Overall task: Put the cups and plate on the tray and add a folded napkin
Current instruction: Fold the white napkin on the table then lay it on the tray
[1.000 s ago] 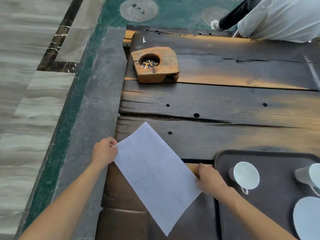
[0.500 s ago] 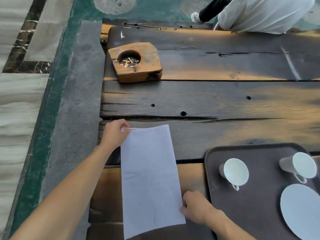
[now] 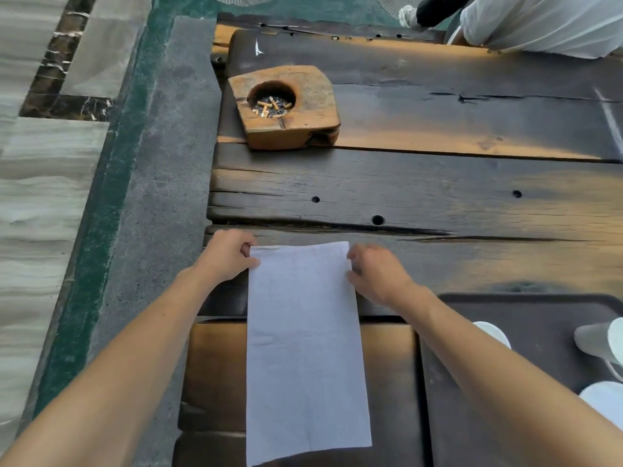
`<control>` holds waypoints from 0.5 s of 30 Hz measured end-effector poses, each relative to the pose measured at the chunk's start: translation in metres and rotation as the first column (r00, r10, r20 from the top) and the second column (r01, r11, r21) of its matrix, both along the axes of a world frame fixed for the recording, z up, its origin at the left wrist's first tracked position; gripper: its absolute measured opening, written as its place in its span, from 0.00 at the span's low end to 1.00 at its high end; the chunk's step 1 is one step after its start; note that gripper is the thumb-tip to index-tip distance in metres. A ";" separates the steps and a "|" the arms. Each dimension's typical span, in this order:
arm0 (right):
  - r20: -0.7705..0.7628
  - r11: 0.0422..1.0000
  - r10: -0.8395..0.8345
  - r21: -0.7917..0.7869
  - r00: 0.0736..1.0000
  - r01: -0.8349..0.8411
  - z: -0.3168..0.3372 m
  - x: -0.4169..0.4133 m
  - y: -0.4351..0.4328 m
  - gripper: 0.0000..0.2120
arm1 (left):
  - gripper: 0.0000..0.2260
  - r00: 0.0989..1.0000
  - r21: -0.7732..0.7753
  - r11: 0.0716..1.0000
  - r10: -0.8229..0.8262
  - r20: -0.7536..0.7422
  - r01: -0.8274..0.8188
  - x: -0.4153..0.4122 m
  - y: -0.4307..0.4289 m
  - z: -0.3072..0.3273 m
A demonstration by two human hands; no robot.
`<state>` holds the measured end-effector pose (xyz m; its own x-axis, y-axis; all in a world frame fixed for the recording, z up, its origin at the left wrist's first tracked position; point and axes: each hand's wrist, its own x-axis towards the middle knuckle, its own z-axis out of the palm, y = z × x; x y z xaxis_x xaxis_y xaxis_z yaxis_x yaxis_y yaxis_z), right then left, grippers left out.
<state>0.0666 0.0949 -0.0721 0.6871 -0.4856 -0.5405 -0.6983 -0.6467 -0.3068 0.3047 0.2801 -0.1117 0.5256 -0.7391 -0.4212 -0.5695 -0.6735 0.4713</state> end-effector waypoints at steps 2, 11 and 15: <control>0.027 1.000 -0.002 -0.027 1.000 0.003 -0.003 0.016 -0.012 0.23 | 0.06 0.999 0.006 0.999 -0.038 0.008 0.038 0.003 -0.002 0.002; -0.049 0.996 0.077 -0.037 0.996 -0.079 -0.017 0.047 -0.026 0.19 | 0.08 0.973 0.088 0.972 -0.222 0.065 0.216 0.010 -0.007 0.015; -0.013 0.997 0.067 -0.047 0.998 -0.068 -0.016 0.051 -0.030 0.15 | 0.12 0.960 0.116 0.958 -0.271 0.063 0.263 0.013 -0.007 0.019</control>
